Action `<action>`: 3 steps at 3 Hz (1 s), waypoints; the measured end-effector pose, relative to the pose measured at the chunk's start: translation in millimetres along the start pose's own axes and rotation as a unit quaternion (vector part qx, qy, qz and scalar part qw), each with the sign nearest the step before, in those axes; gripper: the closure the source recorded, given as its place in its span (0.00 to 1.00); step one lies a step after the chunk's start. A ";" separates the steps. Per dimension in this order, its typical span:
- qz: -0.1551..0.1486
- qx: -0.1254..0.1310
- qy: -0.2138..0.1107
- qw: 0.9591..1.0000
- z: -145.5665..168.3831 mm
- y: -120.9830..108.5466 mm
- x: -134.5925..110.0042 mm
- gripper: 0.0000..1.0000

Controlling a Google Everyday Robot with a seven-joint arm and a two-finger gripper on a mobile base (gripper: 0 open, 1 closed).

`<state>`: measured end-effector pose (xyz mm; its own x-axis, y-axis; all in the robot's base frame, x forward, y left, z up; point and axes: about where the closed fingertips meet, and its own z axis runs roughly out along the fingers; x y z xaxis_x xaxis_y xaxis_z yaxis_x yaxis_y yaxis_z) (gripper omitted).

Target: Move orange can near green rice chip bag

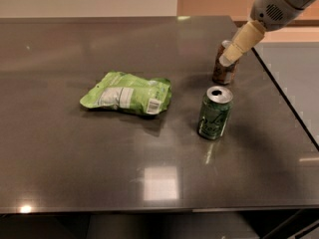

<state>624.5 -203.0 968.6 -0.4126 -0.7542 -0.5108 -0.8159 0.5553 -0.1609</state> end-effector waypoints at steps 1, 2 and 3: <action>0.032 0.011 -0.001 0.999 30.4 -22.1 -4.0 0.00; 0.060 0.020 0.005 0.998 47.3 -40.2 4.8 0.00; 0.080 0.020 0.015 0.997 62.2 -50.4 16.4 0.00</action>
Offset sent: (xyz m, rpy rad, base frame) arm 0.0718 -0.0274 -0.0501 0.0298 0.0277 -0.2040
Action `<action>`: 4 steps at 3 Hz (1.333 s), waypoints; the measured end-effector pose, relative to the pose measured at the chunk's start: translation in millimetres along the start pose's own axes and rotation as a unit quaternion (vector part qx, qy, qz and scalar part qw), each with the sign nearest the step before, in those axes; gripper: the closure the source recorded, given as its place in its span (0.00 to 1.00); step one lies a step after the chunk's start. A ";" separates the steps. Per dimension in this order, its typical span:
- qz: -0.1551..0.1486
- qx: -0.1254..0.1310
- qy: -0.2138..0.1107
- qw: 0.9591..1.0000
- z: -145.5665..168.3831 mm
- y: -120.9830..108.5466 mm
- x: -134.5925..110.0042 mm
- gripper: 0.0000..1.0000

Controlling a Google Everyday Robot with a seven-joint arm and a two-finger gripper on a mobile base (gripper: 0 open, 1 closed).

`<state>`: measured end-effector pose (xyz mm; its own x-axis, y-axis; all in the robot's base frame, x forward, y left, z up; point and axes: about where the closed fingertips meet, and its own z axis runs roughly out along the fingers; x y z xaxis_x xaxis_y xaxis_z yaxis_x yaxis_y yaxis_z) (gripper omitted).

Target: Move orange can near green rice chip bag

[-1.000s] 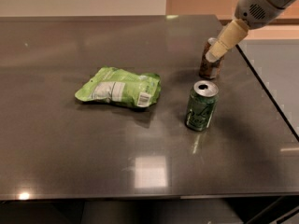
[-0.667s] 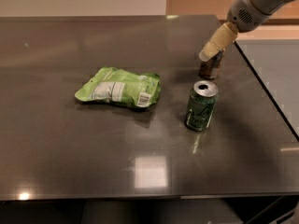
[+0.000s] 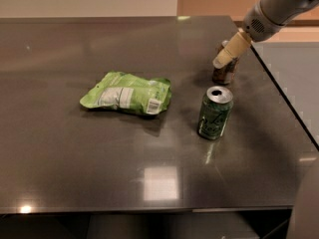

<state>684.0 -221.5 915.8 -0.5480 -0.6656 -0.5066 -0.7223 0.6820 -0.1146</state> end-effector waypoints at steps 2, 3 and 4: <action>0.017 -0.012 0.005 1.000 20.1 -3.4 5.2 0.19; 0.021 -0.017 0.002 1.000 23.1 -2.9 3.9 0.41; 0.023 -0.020 0.000 1.000 24.8 -2.7 3.1 0.65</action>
Offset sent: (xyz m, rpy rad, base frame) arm 0.0110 0.0012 -0.0208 0.0363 0.0373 -0.0267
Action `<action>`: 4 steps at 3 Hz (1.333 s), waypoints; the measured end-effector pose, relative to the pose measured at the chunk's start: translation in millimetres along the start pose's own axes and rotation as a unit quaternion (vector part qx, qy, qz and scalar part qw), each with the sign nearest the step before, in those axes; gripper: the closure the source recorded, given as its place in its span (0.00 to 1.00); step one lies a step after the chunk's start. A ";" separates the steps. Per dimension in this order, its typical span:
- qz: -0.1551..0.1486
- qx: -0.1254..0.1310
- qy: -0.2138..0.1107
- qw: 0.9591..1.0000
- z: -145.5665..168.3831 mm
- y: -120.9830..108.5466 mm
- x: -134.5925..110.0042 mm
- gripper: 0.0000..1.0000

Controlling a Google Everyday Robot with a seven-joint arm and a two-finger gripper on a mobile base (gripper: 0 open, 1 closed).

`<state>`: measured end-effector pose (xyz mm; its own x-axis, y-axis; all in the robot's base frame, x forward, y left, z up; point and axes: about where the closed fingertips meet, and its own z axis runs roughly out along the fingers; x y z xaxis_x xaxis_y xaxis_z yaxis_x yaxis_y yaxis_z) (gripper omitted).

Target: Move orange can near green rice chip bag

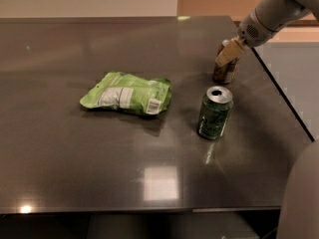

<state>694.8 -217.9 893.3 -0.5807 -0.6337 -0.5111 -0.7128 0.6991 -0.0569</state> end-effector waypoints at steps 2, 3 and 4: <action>-0.099 -0.056 -0.056 0.992 -35.4 73.9 -38.1 1.00; -0.158 -0.081 -0.070 0.982 -43.6 114.2 -58.7 1.00; -0.193 -0.105 -0.063 0.974 -31.4 140.1 -69.6 1.00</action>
Offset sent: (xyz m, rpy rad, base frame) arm -0.0856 0.1104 0.0863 0.1062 -0.1443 0.4179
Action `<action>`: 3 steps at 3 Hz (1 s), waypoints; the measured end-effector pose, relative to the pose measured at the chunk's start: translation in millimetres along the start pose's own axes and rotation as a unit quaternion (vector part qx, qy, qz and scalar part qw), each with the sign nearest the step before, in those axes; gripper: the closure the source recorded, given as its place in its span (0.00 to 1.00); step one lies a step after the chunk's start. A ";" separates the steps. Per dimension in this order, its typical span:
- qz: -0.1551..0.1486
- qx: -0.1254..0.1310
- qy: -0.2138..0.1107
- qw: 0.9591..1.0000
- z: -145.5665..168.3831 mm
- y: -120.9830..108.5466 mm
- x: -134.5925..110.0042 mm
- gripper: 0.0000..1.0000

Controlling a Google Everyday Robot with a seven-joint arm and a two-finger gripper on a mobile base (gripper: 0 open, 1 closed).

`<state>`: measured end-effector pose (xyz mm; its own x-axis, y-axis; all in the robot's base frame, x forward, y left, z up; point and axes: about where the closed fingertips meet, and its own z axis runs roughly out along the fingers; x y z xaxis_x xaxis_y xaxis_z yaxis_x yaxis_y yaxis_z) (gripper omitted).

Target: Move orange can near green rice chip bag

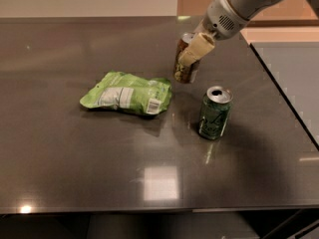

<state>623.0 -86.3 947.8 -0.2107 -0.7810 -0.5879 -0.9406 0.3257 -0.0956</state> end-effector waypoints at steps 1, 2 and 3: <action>-0.012 -0.017 0.011 1.000 16.0 5.4 -3.6 1.00; -0.017 -0.026 0.017 0.999 26.6 8.3 -3.8 1.00; -0.016 -0.042 0.027 0.999 55.3 12.7 2.4 1.00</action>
Offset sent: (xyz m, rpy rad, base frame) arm -0.0011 0.0243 -0.0284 -0.0436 0.0500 0.0727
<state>625.3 -54.5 900.7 -0.1921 -0.8185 -0.5415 -0.9657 0.2558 -0.0441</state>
